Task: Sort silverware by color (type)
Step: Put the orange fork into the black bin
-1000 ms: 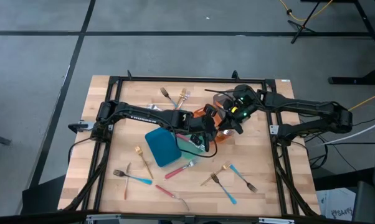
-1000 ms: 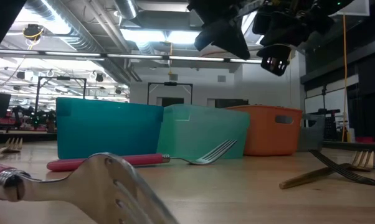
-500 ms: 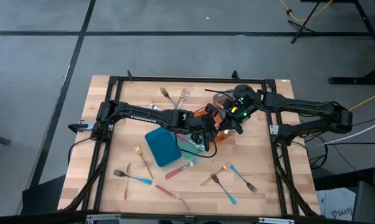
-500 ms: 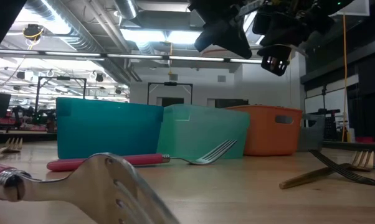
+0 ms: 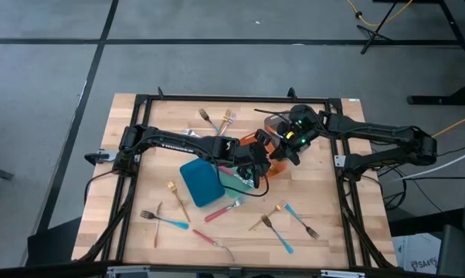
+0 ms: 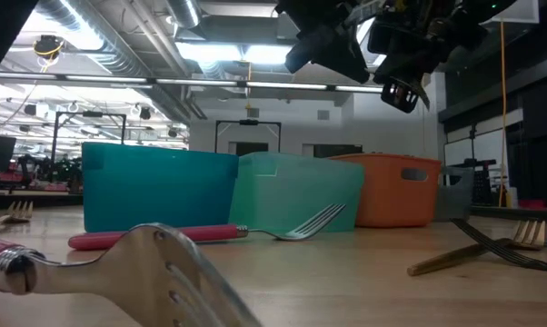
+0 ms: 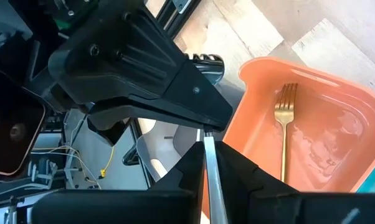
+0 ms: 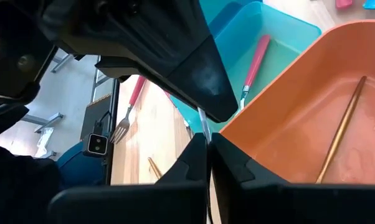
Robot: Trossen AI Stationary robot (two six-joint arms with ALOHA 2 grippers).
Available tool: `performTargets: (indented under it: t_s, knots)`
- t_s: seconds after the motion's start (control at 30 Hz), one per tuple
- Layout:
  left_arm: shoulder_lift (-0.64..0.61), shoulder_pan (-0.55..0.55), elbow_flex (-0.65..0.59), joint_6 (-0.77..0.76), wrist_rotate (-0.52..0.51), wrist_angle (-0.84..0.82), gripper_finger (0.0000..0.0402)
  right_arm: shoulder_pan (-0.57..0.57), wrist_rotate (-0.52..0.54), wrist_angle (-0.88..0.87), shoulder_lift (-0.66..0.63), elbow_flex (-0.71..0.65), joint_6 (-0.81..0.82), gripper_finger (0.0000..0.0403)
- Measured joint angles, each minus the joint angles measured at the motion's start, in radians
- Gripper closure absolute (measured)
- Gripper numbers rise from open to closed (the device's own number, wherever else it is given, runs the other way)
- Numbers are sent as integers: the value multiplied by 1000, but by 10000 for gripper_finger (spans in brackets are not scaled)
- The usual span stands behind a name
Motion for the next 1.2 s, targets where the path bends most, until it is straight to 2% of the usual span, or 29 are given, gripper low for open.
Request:
performTargets:
  t_s: [0.3,0.53,0.73,0.83,1.03,1.2]
  knots:
    - [0,-10,0,-33,-22,2,367,0,56,-3,0,0,-1,402]
    - [0,-15,0,-34,-144,-3,366,-1,150,-16,0,2,-1,402]
    - [0,-15,0,-34,-144,-5,366,-2,271,-92,0,2,-1,402]
    - [0,-15,0,-34,-142,-7,366,-24,300,-120,0,1,-2,403]
    - [-14,-12,0,-97,-71,-23,366,-133,311,-145,0,1,-11,403]
    - [-19,0,0,-175,-54,-83,366,-210,452,-220,0,1,-26,403]
